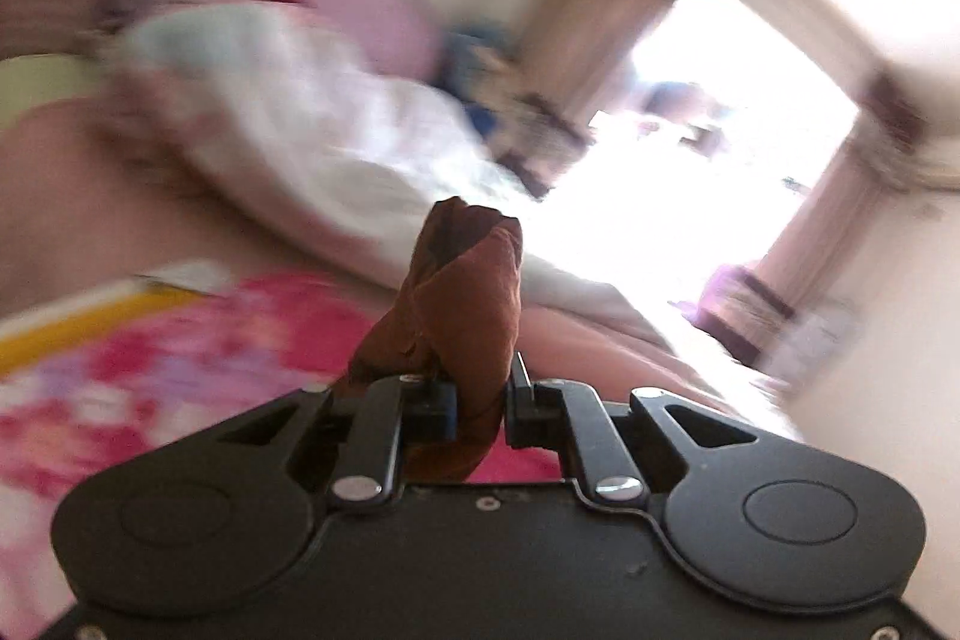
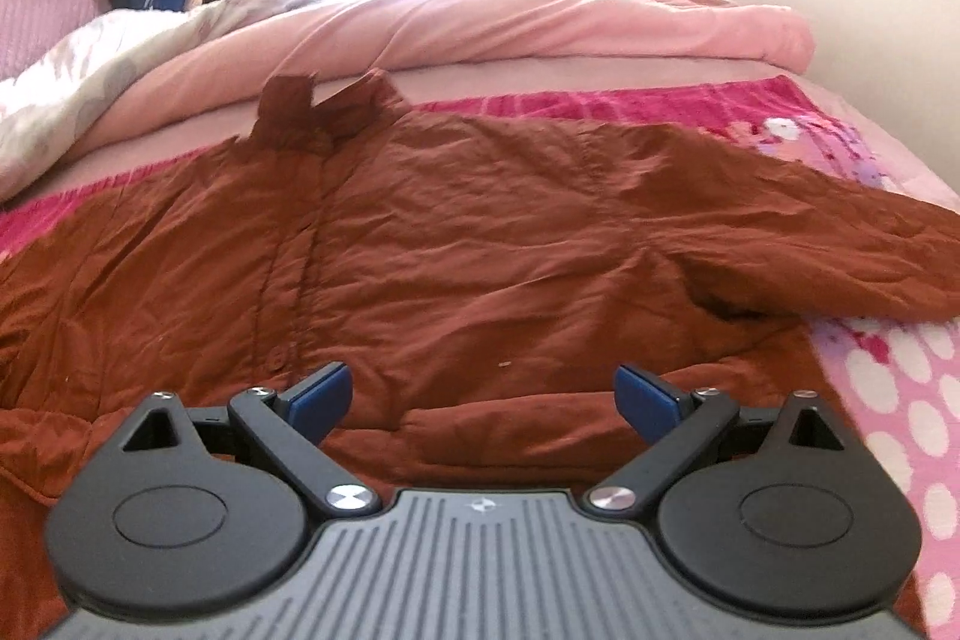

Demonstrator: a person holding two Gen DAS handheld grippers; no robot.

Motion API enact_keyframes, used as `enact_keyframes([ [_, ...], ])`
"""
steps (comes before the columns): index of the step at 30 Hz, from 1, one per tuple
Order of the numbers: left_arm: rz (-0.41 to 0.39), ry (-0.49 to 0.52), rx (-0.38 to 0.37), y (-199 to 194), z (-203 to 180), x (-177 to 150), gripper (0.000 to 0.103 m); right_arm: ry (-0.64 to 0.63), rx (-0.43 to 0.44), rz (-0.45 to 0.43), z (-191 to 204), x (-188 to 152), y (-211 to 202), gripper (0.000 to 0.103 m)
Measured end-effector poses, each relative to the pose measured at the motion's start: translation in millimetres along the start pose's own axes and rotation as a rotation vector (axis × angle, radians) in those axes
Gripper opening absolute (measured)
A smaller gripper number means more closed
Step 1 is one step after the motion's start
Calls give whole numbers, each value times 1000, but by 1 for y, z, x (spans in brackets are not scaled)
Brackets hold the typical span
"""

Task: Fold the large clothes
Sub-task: 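Fold the held sleeve across the coat body and release with left gripper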

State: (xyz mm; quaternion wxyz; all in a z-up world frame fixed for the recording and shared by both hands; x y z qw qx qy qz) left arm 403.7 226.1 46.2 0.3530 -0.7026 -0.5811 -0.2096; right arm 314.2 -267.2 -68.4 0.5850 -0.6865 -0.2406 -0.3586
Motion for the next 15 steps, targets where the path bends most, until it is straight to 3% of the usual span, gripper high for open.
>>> enact_keyframes([
  [6,158,65,-213,33,-124,-79,11,12,-16,-26,-30,2,-10,103],
  [10,288,110,-295,60,-180,-152,13,20,-15,-47,-48,2,-13,103],
  [11,332,117,-304,70,-189,-176,15,28,-13,-53,-52,2,-12,103],
  [12,368,130,-310,78,-193,-197,25,34,-6,-58,-55,2,-11,103],
  [13,406,156,-314,88,-199,-219,43,38,4,-64,-57,1,-10,103],
  [15,488,218,-306,108,-206,-262,45,44,23,-74,-61,-1,-6,103],
])
Point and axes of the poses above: each gripper's, at about its wrist camera, not at the fingertips, and y roughly the way its jaws point, z to its left, x to its top, the point moved 2 cm from there along y, roughly the way its jaws point, and after that the axes turned 8 degrees about -y, right-handed, at the moved point
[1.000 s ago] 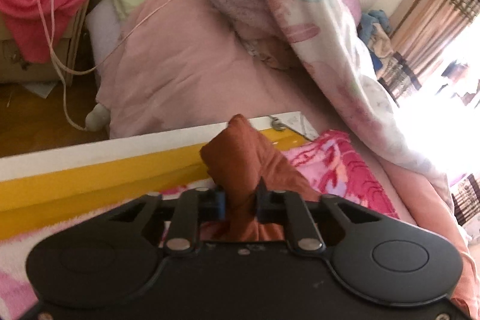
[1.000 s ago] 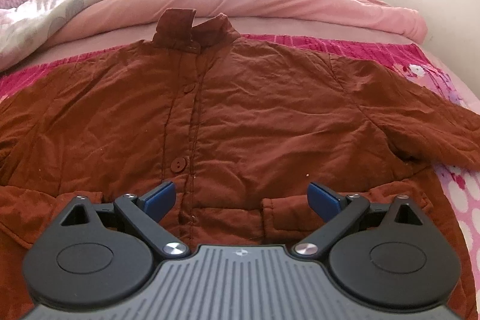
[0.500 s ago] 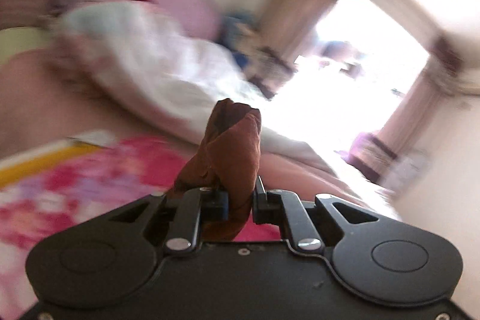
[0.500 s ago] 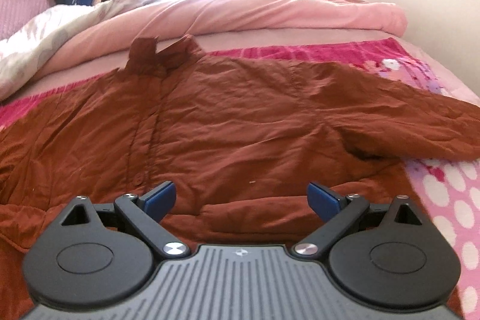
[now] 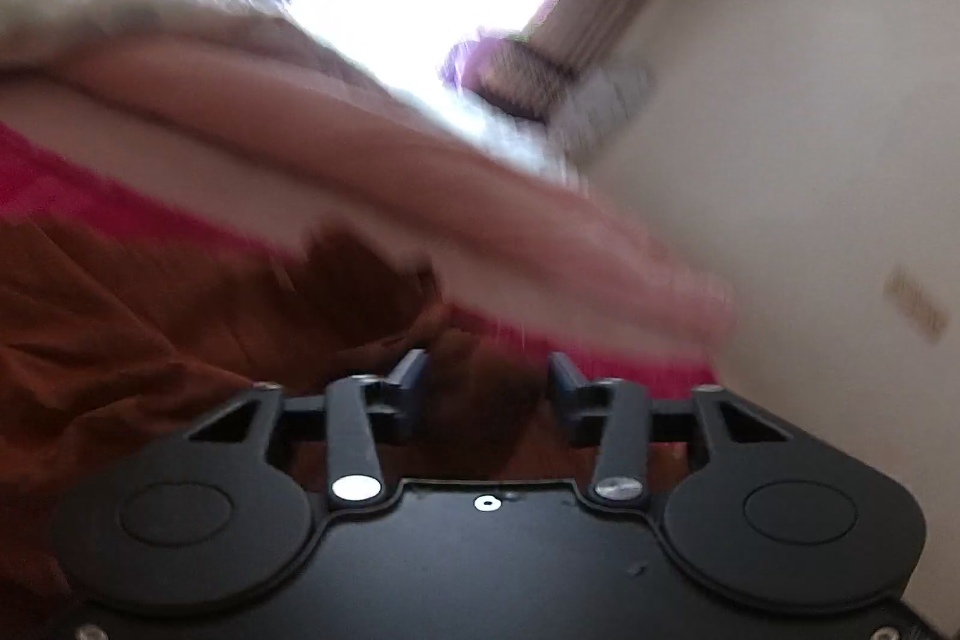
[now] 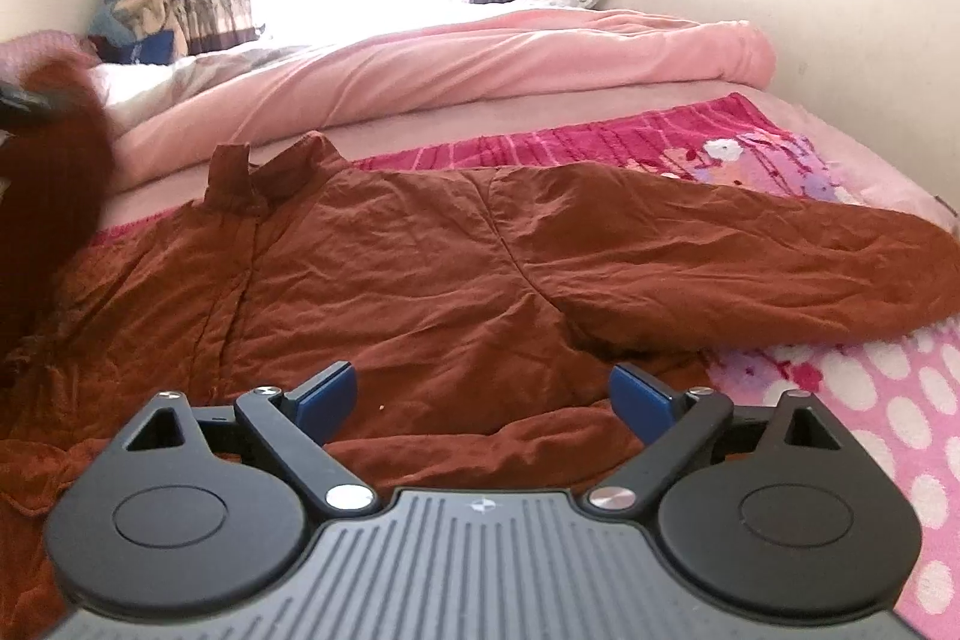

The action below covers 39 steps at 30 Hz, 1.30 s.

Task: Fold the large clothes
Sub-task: 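Fold the held sleeve across the coat body and release with left gripper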

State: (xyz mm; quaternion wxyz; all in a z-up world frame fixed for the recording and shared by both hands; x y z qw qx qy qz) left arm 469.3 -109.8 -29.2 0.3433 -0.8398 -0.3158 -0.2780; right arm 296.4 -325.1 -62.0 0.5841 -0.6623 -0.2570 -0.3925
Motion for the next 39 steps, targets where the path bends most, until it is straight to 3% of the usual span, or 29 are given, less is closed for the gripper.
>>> enact_keyframes([
  [2,97,0,26,23,3,-13,45,3,27,-6,0,-1,5,103],
  [4,160,-34,-9,27,3,-12,45,7,82,-1,2,-1,9,103],
  [7,58,17,-30,-14,4,7,46,68,174,33,2,5,20,98],
  [10,-39,66,46,-57,27,31,47,198,306,89,3,12,40,96],
  [13,-84,60,167,-94,72,42,47,303,444,152,15,11,67,92],
  [17,-61,-47,270,-105,137,39,47,365,469,226,38,4,100,92],
  [19,-31,-110,285,-107,165,29,47,370,443,192,46,7,105,92],
  [21,-17,-139,277,-101,178,30,47,356,439,171,54,14,108,74],
  [22,-15,-145,275,-100,179,30,47,355,455,189,59,18,110,38],
  [23,-17,-147,269,-99,178,30,46,356,461,216,61,22,111,11],
  [27,-42,-109,198,-113,164,34,47,345,449,140,50,39,86,10],
  [30,-5,-84,232,-98,166,25,48,355,415,134,36,36,87,9],
  [32,50,-111,272,-83,179,14,48,343,346,172,33,23,103,10],
  [35,43,-81,270,-74,188,7,48,387,388,204,25,1,120,14],
  [36,43,-64,275,-75,185,7,48,418,410,190,20,-2,118,17],
  [38,43,-51,284,-81,176,11,48,440,419,187,14,1,112,37],
  [39,36,-50,279,-85,172,14,48,429,396,176,11,5,106,39],
])
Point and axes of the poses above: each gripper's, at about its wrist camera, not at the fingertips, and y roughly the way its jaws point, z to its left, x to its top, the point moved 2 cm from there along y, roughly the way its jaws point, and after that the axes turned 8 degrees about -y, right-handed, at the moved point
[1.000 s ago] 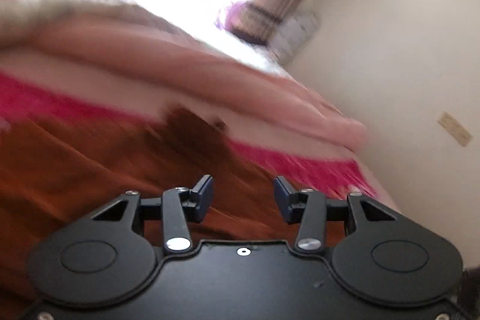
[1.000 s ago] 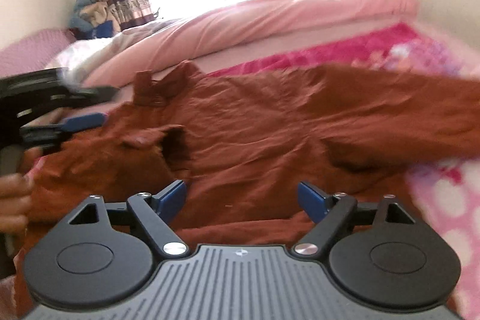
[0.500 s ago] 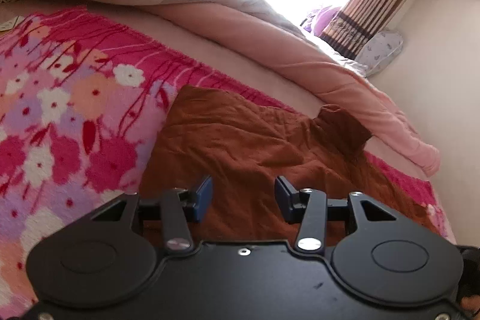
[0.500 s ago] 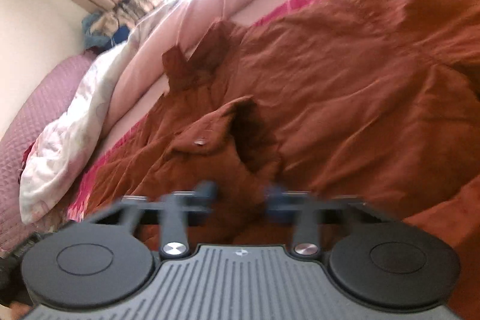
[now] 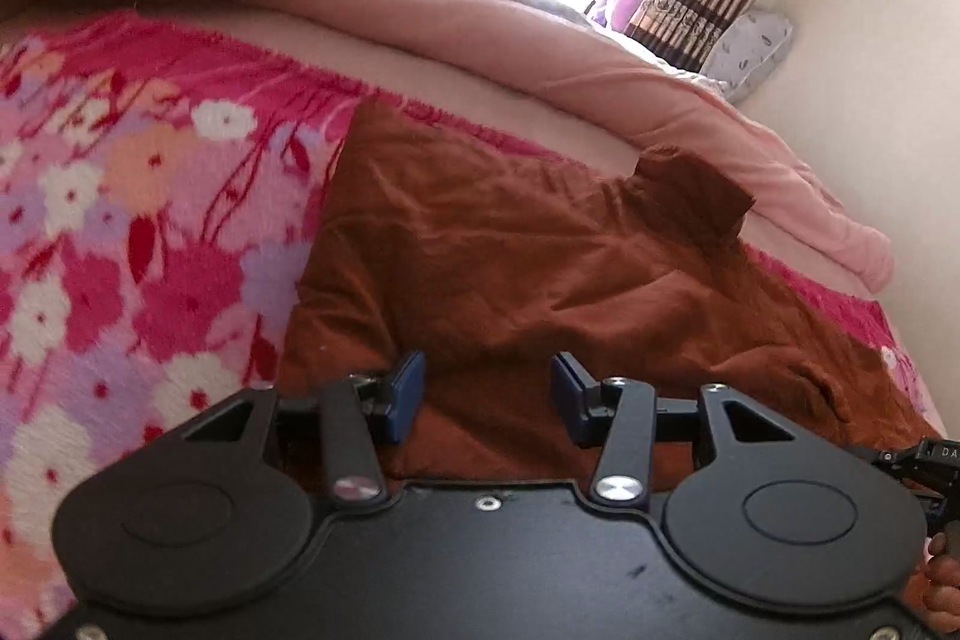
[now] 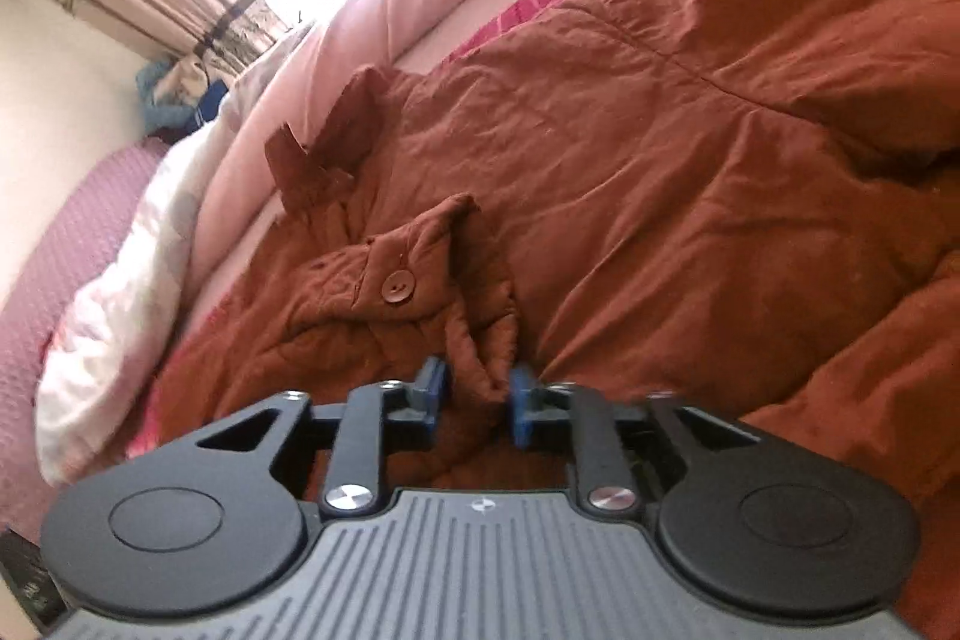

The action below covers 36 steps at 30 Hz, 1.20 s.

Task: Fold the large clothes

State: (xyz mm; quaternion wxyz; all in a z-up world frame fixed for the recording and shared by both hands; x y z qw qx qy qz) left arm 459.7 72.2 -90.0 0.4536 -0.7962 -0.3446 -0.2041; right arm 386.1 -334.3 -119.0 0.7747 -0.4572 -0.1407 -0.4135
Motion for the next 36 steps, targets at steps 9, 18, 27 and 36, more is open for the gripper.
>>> enact_keyframes([
  [9,-32,57,-3,-7,-33,5,48,-303,17,-125,72,12,-19,47],
  [18,10,72,33,19,-16,-12,48,-242,-53,-39,43,-6,27,34],
  [27,0,111,67,5,-34,-8,48,-193,3,-42,35,0,-2,38],
  [36,-37,186,-10,-28,-73,-18,49,27,-203,-312,-122,28,-151,69],
])
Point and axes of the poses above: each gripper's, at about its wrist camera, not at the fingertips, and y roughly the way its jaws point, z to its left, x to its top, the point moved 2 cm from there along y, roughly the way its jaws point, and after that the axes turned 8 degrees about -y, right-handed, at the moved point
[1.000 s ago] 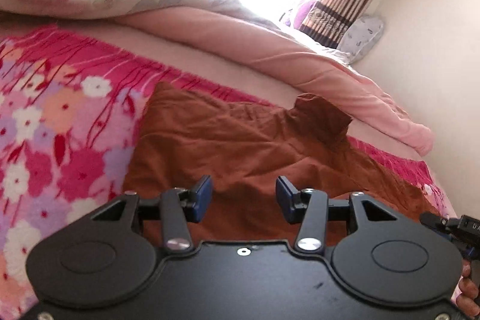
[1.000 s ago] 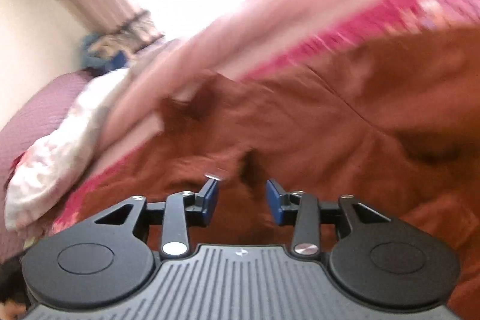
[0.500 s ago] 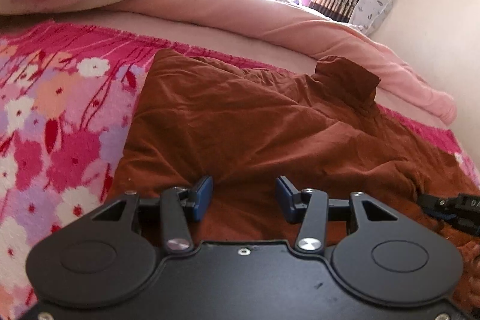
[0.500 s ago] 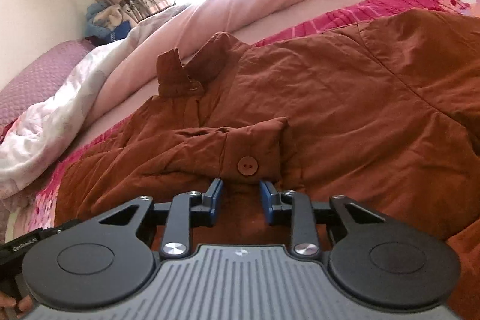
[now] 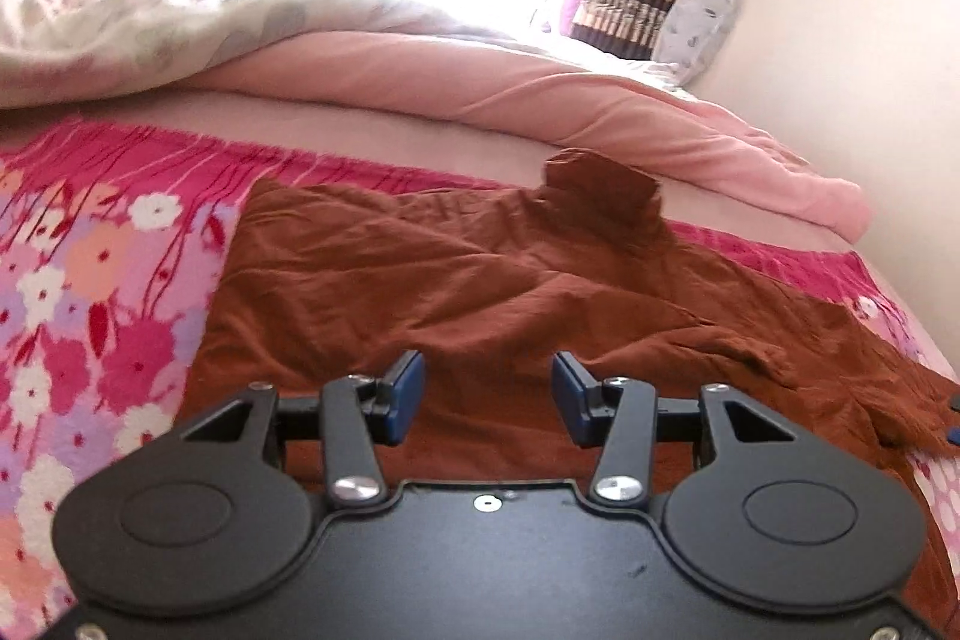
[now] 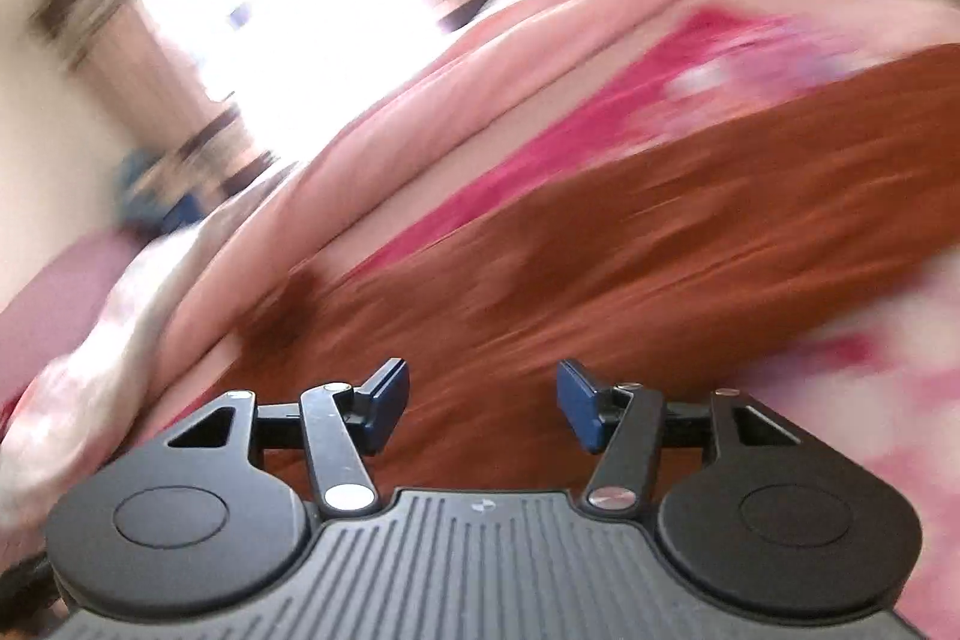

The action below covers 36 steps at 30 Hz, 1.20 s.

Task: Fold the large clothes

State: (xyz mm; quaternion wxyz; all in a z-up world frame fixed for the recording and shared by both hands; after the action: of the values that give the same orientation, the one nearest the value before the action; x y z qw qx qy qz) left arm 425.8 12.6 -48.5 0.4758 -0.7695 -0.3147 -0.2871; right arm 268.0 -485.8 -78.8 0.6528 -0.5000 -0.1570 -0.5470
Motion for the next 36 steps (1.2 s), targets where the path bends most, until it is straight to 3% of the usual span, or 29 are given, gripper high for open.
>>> enact_keyframes([
  [6,16,8,4,8,-14,-9,49,320,-153,-106,-146,14,-38,70],
  [10,30,6,29,16,-13,-16,49,415,-184,-130,-192,17,-36,70],
  [21,24,-22,102,18,2,-21,49,516,-199,-205,-235,44,6,70],
  [31,31,-17,130,26,1,-20,49,515,-209,-278,-240,51,13,69],
  [33,30,-15,127,27,0,-20,49,482,-250,-261,-235,53,13,59],
  [35,29,-8,126,27,0,-20,49,443,-290,-235,-232,57,15,22],
  [36,28,-4,126,26,0,-20,49,431,-285,-228,-231,58,16,17],
])
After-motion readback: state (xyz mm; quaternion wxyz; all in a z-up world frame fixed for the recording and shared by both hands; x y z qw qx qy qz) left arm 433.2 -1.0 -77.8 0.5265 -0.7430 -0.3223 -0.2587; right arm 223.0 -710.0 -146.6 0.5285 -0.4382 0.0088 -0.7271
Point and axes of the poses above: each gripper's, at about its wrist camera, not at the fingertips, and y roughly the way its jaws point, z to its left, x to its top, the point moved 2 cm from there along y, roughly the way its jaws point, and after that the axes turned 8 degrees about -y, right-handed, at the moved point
